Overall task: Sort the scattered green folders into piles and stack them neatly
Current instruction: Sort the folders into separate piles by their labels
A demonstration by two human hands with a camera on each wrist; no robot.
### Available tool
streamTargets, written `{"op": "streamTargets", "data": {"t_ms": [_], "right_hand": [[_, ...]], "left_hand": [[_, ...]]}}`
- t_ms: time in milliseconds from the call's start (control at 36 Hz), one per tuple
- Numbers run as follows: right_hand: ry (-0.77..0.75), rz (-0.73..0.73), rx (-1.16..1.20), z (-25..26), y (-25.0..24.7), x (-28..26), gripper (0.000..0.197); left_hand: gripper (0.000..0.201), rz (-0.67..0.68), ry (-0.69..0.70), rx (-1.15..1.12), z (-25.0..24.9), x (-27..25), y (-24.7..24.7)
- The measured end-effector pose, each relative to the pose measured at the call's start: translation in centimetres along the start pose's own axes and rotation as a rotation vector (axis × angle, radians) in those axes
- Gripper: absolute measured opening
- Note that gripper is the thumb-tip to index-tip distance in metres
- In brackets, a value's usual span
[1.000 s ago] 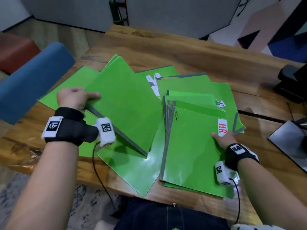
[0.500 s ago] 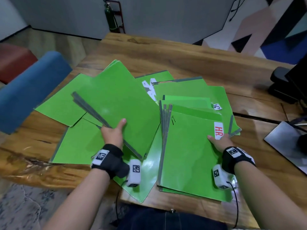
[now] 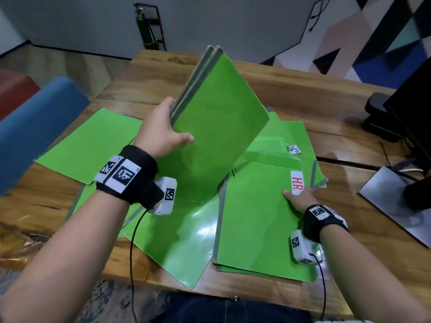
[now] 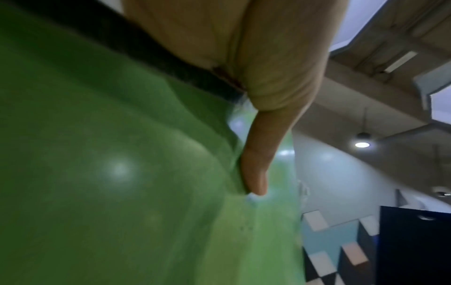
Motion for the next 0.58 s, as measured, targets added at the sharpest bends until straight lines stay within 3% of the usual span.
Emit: {"op": "streamTargets", "data": {"t_ms": [83,167,222,278,333,500,583], "right_hand": [[-0.001,0.025,0.002,0.0,-0.1,0.2,0.062],[-0.036,0.076,0.122,0.5,-0.6,-0.6,0.039],[-0.024,0.133,0.158,0.5,-1.2,-1.3,0.058],[-0.007,0.192,0.193,0.4,-1.7,-2.2,0.072],[0.008,0.228,0.284,0.0,-1.9,-2.7,0.073],[0.018,0.235,0.337,-0.5,-1.3,-2.7,0.076],[-0.005,0.186,0.325,-0.5,-1.3,-2.2,0.067]], "left_hand": [[0.082,0.062,-0.028,0.033,-1.4,1.0,0.5],[0.075,0.145,-0.19,-0.096,-1.2,2.0,1.8],[0.071,0.205,-0.328,-0.164,-0.1,2.0,3.6],[0.079,0.254,-0.424,-0.218,1.3,1.1,6.1],[0.082,0.289,-0.474,-0.206,3.1,-0.3,8.9],[0.065,0.301,-0.674,-0.181,8.4,-5.4,15.1],[0.065,0.305,-0.676,-0.136,9.2,-6.6,16.9]]}}
Point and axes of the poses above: each hand's wrist, its own x-axis towards the middle knuckle, its own y-axis out of the palm, z = x × y, the point moved 2 cm from there along x, towards the middle knuckle, and after that the axes turned 1 degree about -x, right-handed, at the moved point
